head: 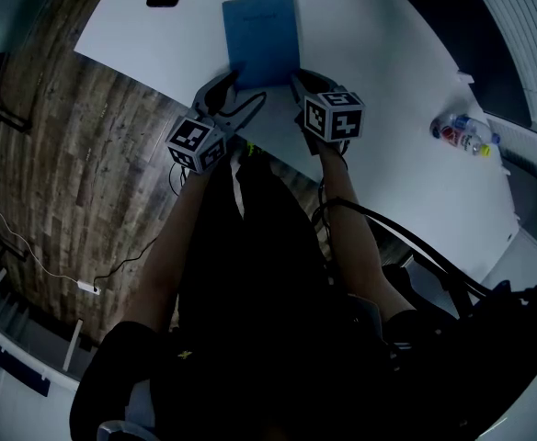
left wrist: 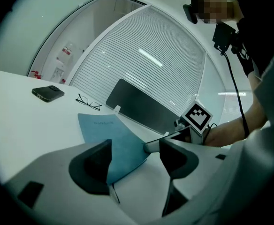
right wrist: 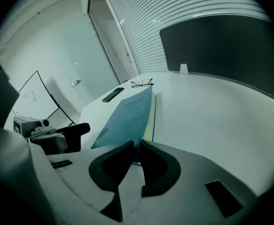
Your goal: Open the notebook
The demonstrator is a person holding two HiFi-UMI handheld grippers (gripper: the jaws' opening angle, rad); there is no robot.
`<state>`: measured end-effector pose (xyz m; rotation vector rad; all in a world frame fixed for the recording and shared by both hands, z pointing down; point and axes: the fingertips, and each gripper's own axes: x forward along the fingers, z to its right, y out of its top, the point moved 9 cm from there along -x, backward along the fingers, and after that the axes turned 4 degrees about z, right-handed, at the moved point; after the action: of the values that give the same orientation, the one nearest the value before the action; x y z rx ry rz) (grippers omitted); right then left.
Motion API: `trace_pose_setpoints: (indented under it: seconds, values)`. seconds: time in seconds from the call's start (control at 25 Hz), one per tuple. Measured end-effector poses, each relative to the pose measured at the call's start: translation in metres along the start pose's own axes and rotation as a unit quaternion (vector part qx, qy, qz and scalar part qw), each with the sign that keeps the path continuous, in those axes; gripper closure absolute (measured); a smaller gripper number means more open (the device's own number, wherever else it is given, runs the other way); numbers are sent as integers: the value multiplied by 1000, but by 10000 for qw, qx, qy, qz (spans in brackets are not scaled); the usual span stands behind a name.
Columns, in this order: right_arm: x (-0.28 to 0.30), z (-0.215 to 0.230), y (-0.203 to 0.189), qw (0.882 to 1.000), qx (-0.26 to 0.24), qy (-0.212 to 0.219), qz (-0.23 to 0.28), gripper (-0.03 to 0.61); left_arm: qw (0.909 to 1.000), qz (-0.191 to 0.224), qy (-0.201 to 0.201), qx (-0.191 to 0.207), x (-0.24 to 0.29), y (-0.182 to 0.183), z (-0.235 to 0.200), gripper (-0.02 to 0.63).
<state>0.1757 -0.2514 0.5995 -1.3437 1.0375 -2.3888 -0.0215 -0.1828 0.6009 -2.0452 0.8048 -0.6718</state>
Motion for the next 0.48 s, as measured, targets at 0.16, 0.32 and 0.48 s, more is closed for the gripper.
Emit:
trace_pose_setpoints:
  seconds: [0.16, 0.32, 0.48]
  values:
    - [-1, -1, 3, 9999, -100, -17, 49, 545, 10000, 43, 73, 54, -5, 6, -7, 302]
    - [2, -3, 6, 9997, -221, -20, 84, 551, 9999, 52, 100, 47, -6, 8, -13, 302]
    - [-14, -11, 15, 9995, -261, -22, 150, 552, 10000, 57, 39, 62, -13, 18, 0, 302]
